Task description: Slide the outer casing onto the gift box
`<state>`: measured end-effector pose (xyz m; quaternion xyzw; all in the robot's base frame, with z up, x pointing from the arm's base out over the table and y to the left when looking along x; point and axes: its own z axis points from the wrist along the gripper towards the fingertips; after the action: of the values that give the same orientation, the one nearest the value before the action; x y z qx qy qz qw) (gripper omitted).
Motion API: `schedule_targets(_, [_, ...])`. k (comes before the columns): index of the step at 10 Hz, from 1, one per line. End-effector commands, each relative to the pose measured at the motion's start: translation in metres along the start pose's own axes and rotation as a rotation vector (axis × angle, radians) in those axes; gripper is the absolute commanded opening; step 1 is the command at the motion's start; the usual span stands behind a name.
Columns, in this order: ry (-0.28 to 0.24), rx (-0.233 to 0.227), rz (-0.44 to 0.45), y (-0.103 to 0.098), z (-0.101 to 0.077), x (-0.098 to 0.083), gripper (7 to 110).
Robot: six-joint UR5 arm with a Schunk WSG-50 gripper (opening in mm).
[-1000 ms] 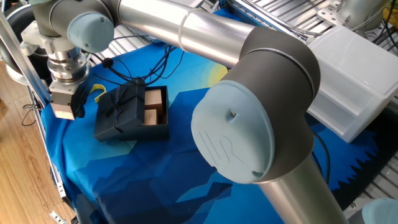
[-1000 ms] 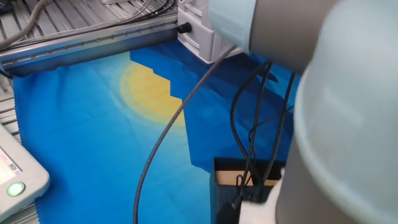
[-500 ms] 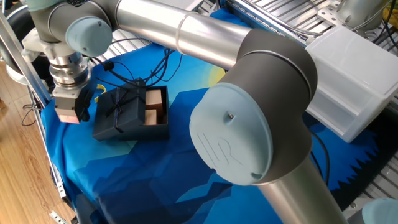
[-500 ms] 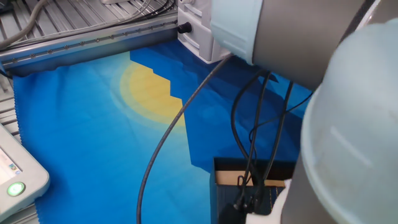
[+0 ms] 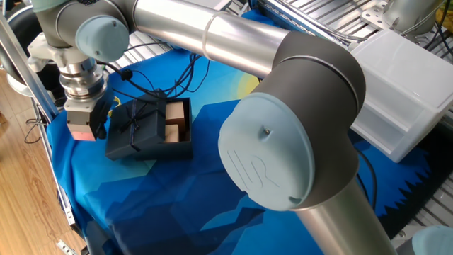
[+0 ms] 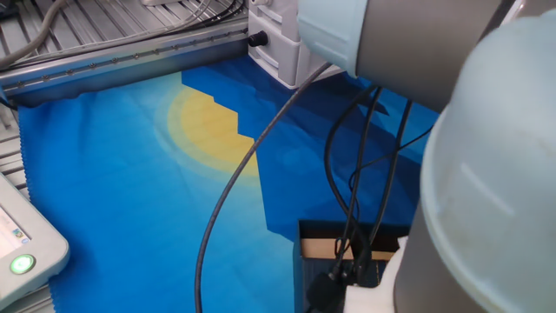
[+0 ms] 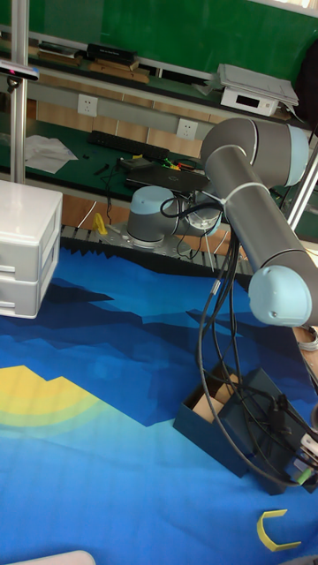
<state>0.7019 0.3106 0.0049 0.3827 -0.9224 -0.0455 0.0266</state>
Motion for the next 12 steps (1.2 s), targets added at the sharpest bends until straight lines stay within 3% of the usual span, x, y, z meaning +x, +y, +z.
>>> schedule_targets(1, [0.021,-0.015,0.002,0.002,-0.001,0.006,7])
schedule_targets(12, [0.051,-0.041,-0.013,0.004,-0.019,0.014,7])
